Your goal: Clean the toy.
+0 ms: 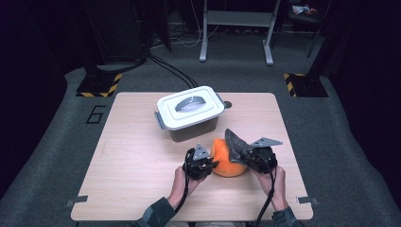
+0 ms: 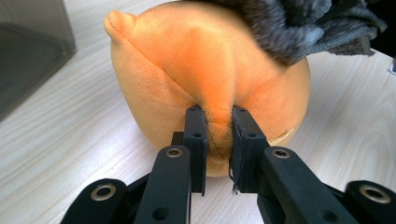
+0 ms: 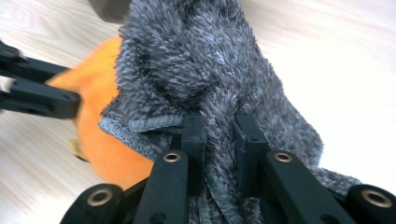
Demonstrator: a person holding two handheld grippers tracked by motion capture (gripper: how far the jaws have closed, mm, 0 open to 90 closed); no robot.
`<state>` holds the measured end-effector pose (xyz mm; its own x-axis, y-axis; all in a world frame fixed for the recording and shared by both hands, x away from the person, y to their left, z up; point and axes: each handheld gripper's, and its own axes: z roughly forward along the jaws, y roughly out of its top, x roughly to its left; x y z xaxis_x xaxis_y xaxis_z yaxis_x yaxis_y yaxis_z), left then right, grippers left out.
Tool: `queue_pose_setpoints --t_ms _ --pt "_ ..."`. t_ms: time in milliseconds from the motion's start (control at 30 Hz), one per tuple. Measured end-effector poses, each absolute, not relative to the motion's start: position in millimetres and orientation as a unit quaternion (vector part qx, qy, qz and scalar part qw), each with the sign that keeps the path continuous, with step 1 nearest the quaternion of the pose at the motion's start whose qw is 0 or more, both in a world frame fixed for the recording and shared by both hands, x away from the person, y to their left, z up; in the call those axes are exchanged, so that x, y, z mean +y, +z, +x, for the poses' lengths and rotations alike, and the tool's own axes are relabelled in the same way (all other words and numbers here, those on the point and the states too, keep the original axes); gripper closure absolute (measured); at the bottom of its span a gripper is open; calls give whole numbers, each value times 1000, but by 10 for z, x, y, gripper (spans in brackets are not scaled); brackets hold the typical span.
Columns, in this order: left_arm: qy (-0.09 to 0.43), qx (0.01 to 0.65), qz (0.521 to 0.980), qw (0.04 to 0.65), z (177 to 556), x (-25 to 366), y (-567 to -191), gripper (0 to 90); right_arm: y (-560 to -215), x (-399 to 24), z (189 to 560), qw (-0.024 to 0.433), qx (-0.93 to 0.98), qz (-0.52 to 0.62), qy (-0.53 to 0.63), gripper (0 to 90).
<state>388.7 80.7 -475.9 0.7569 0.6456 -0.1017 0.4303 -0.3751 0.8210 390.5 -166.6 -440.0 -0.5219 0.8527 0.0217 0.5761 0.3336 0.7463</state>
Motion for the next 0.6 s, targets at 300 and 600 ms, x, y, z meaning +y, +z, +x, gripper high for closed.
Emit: queue_pose_setpoints --t_ms 300,600 --pt "120 325 821 453 3885 813 -4769 787 -4643 -1903 3884 174 769 497 363 771" --pt "117 328 820 454 3893 831 -4787 785 -4884 -1981 3934 169 763 516 350 772"
